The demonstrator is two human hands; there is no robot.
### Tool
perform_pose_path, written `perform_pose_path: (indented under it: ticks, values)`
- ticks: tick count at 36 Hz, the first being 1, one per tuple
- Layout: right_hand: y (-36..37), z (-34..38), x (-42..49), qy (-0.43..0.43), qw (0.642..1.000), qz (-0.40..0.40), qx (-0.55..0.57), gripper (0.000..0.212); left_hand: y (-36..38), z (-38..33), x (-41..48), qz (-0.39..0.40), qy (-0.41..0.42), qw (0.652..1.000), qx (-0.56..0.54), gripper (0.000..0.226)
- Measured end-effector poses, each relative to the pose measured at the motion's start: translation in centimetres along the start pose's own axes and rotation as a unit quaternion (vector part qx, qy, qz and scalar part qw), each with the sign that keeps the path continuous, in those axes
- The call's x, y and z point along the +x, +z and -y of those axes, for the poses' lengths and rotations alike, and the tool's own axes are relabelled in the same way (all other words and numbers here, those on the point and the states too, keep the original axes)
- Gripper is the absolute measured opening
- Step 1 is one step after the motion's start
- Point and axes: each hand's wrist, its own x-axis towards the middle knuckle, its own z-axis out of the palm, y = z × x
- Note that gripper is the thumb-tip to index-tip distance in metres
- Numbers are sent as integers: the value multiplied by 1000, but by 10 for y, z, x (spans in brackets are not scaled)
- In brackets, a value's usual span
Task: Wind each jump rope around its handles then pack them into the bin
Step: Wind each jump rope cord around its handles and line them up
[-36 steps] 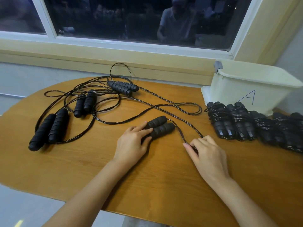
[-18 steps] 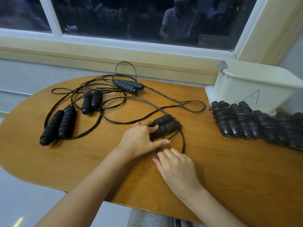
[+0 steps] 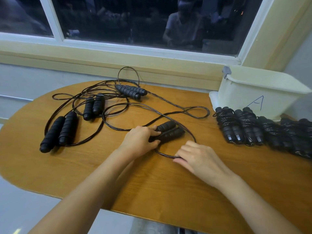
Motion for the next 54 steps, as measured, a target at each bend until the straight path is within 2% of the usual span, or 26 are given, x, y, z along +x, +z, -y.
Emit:
perform_pose_path:
  ticks: [6, 8, 16, 23, 28, 31, 33, 36, 39, 42, 44, 48, 51, 54]
  values:
    - [7, -42, -12, 40, 994, 39, 92, 30, 19, 13, -5, -31, 10, 999, -24, 65]
    - [12, -51, -14, 49, 993, 38, 101, 33, 25, 14, -7, -24, 36, 999, 4, 62]
    - [16, -77, -24, 76, 991, 42, 105, 39, 36, 19, -7, -34, 48, 998, 29, 59]
    - [13, -89, -32, 88, 988, 45, 121, 37, 33, 23, -5, -40, 81, 996, 0, 58]
    - [6, -101, -28, 115, 978, 48, 167, 29, 12, 19, -12, -142, 144, 979, -16, 60]
    - [-2, -105, -18, 176, 957, 51, 224, 18, -10, 11, -20, -171, 214, 961, 32, 57]
    - [-11, -109, -7, 225, 929, 77, 283, 22, -23, 5, -29, -165, 266, 947, 76, 55]
    - [-32, -112, 17, 249, 905, 109, 326, 34, -36, -13, -45, -141, 317, 926, 151, 62]
    - [-50, -109, 45, 276, 880, 127, 365, 32, -39, -34, -55, -117, 342, 906, 221, 72]
    - [-67, -101, 72, 291, 869, 123, 382, 34, -31, -47, -58, -132, 318, 898, 273, 83]
    - [-80, -91, 84, 290, 868, 105, 390, 32, -25, -46, -53, -155, 265, 910, 278, 97]
    - [-103, -58, 88, 261, 878, 84, 393, 31, -26, -38, -37, -153, 157, 934, 282, 123]
    - [-110, -24, 80, 238, 899, 82, 358, 38, -27, -33, -26, -149, 100, 943, 282, 115]
    - [-107, 12, 65, 216, 948, 46, 229, 43, -30, -34, -17, -125, 35, 956, 263, 95]
